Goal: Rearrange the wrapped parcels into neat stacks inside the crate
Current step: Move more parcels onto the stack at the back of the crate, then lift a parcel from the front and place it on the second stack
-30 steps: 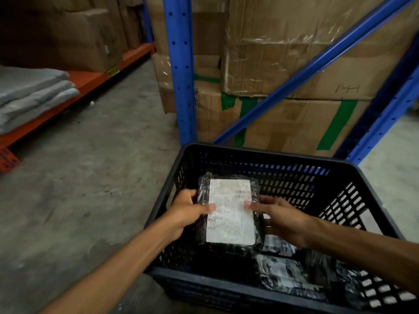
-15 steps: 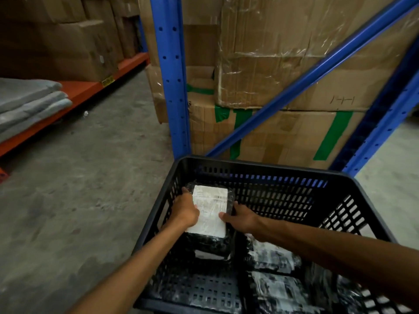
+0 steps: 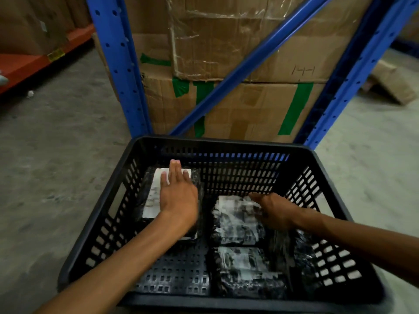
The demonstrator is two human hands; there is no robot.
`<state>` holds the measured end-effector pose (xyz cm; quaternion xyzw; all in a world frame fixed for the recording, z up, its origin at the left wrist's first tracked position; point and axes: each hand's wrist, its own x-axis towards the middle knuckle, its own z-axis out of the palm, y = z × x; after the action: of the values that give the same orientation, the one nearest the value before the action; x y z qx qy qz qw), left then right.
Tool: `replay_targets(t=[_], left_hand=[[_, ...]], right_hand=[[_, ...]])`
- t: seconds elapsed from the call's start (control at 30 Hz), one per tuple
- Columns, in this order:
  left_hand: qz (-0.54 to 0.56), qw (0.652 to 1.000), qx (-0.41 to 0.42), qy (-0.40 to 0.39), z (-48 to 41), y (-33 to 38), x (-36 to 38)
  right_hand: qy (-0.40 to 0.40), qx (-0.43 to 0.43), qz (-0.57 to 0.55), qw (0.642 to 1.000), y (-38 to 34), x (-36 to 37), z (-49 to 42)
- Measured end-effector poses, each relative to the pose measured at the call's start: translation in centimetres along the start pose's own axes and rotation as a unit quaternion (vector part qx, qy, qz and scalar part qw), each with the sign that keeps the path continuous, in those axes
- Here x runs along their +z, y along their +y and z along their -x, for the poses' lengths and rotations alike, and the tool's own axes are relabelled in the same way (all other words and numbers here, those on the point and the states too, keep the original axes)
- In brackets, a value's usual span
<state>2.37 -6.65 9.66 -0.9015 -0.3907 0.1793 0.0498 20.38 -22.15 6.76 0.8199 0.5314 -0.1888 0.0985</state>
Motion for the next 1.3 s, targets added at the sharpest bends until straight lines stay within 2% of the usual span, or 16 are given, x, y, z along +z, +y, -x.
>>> replay_targets(t=[0.07, 0.17, 0.27, 0.37, 0.43, 0.57, 0.73, 0.83, 0.97, 1.07, 1.1, 1.17, 1.23, 1.3], left_hand=[[0.031, 0.996, 0.080, 0.007, 0.3, 2.7, 0.2], [0.122, 0.970, 0.192, -0.085, 1.3, 6.5, 1.8], [0.075, 0.963, 0.197, -0.168, 0.6, 8.2, 4.4], [-0.023, 0.956, 0.194, -0.219, -0.5, 8.4, 6.4], [-0.068, 0.959, 0.188, -0.203, -0.7, 8.8, 7.7], [-0.080, 0.969, 0.147, -0.182, -1.2, 10.0, 8.5], [-0.106, 0.976, 0.170, -0.089, -2.0, 9.7, 8.7], [-0.070, 0.982, 0.145, -0.096, -1.7, 9.6, 8.5], [0.104, 0.982, 0.126, -0.097, -1.9, 8.1, 6.5], [0.239, 0.952, 0.137, -0.135, -2.4, 5.8, 2.8], [0.265, 0.942, 0.139, -0.150, -2.4, 4.9, 1.3], [0.348, 0.912, 0.144, -0.161, -1.8, 3.1, -1.5], [0.484, 0.850, 0.108, -0.177, -1.0, 1.7, -3.3], [0.596, 0.778, 0.044, -0.193, -1.0, 0.9, -3.7]], right_hand=[[-0.028, -0.028, 0.023, 0.999, 1.1, 1.7, 0.3], [-0.061, -0.062, 0.075, 0.993, 1.4, 3.8, -0.1], [-0.070, -0.085, 0.144, 0.983, 0.2, 5.9, -0.7], [-0.097, -0.062, 0.214, 0.970, -0.5, 6.9, -0.9], [-0.102, -0.048, 0.223, 0.968, -0.5, 7.4, -1.3], [-0.089, -0.043, 0.207, 0.973, -0.6, 7.9, -2.5], [-0.066, -0.034, 0.190, 0.979, -1.3, 6.2, -2.5], [-0.085, -0.047, 0.186, 0.978, -1.3, 5.8, -2.2], [-0.089, -0.093, 0.112, 0.985, 0.3, 3.0, -2.6], [-0.090, -0.096, -0.095, 0.987, 3.0, -2.0, -2.8], [-0.116, -0.080, -0.187, 0.972, 3.9, -3.5, -2.5], [-0.145, -0.029, -0.386, 0.911, 5.3, -5.8, -1.6], [-0.121, 0.011, -0.555, 0.823, 6.1, -7.1, -0.8], [-0.115, 0.045, -0.674, 0.728, 6.4, -7.4, -0.8]])
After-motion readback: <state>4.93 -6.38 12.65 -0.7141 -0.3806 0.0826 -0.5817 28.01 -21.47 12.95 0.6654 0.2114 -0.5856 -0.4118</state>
